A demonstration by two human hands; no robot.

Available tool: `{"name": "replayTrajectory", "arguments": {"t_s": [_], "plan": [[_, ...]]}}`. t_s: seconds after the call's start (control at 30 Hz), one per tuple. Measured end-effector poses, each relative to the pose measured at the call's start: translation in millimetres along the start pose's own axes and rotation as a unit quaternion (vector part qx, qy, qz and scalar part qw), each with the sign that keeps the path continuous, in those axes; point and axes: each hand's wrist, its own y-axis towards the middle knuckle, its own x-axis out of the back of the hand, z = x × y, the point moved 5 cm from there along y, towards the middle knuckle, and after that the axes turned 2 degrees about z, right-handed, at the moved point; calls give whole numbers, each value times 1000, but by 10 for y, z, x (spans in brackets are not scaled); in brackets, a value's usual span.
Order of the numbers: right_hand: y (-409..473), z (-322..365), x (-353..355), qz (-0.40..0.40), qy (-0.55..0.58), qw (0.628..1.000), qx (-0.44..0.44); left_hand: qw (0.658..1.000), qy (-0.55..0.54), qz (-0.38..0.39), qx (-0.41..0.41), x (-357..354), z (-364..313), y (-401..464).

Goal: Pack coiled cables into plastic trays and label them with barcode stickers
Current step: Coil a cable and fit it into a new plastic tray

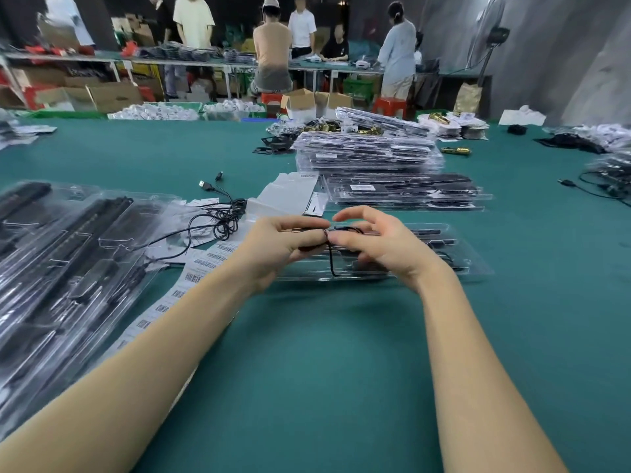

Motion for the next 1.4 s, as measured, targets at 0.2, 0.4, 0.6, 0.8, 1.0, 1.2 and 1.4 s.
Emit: {"name": "replayTrajectory", "arguments": {"t_s": [0.2, 0.4, 0.6, 0.8, 1.0, 1.2, 1.4], "plan": [[8, 79, -102, 14, -65, 997, 39, 996, -16, 19, 83, 6, 62, 11], [-29, 45, -76, 6, -6, 1000, 2, 956, 246, 157, -24, 96, -144, -25], [-53, -25, -173, 48, -34, 998, -38, 866, 432, 111, -227, 79, -244, -157], [-121, -43, -193, 46, -72, 996, -5, 864, 460, 106, -173, 201, -138, -181], [-279, -39, -226, -21, -233, 964, 129, 888, 441, 92, -90, 241, -144, -174], [-414, -41, -375, -110, -341, 912, 199, 907, 409, 92, -30, 216, -121, -213], [-478, -52, -540, -124, -338, 907, 219, 917, 395, 45, -10, 256, -110, -197]]}}
